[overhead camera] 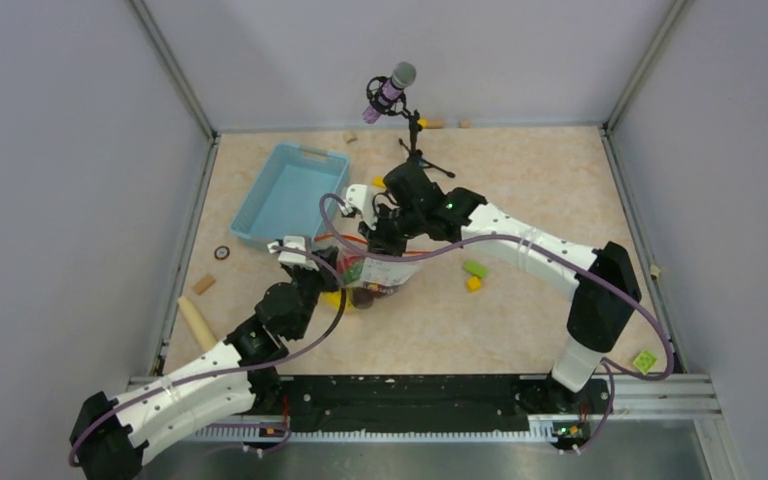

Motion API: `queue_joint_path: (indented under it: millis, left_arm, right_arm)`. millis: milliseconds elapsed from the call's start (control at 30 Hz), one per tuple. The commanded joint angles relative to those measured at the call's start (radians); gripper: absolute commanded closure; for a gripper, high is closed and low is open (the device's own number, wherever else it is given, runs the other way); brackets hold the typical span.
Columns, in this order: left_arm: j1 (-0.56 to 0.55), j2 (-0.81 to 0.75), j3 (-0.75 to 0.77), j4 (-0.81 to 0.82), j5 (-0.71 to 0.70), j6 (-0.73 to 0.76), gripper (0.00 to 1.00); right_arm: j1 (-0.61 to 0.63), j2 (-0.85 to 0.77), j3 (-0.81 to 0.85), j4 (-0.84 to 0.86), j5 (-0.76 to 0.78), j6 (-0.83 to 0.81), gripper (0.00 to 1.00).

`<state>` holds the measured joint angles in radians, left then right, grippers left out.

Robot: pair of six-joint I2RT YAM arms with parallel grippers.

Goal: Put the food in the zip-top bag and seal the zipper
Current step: Place the zipper food storage bag at the center of the board.

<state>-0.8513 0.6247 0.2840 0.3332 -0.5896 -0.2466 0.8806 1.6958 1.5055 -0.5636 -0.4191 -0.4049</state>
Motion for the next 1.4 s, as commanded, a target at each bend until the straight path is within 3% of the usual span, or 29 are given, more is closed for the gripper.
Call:
queue_joint_path:
  millis: [0,100,133,167,500,700,933,1100,1133,1200,1300,1367]
  left_arm:
    - [0.001,0.005,0.058,0.027,-0.01,-0.025,0.66]
    - [0.001,0.001,0.06,0.023,0.007,-0.028,0.17]
    - [0.001,-0.003,0.06,0.021,0.014,-0.029,0.07]
    - [0.001,-0.007,0.061,0.018,0.018,-0.029,0.02]
    - [0.001,-0.039,0.046,0.051,0.016,-0.011,0.02]
    - [0.001,-0.018,0.026,0.1,-0.003,0.014,0.02]
    - [0.001,-0.007,0.018,0.085,-0.031,0.008,0.02]
    - [0.001,-0.013,0.018,0.077,-0.045,0.01,0.02]
    - [0.001,-0.015,0.018,0.077,-0.046,0.011,0.02]
    - [0.001,-0.014,0.017,0.083,-0.053,0.015,0.02]
    - [0.001,-0.008,0.016,0.099,-0.07,0.025,0.02]
    - [0.001,-0.006,0.019,0.094,-0.083,0.025,0.02]
  right_arm:
    - [-0.012,0.005,0.077,-0.009,0.115,0.097,1.0]
    - [-0.054,-0.024,0.073,0.011,0.204,0.181,1.0]
    - [-0.079,-0.035,0.073,0.013,0.213,0.207,1.0]
    - [-0.11,-0.045,0.073,0.014,0.223,0.227,1.0]
    - [-0.451,-0.017,0.14,0.01,0.17,0.321,1.0]
    - [-0.672,0.016,0.086,0.071,0.075,0.397,1.0]
    - [-0.93,0.145,0.047,0.178,0.117,0.568,1.0]
    - [-1.059,0.268,0.062,0.208,0.214,0.627,0.93]
    - [-1.08,0.284,0.065,0.203,0.231,0.627,0.88]
    - [-1.095,0.302,0.069,0.207,0.254,0.622,0.68]
    - [-1.097,0.273,0.063,0.23,0.302,0.627,0.53]
    - [-1.097,0.219,0.043,0.265,0.32,0.635,0.28]
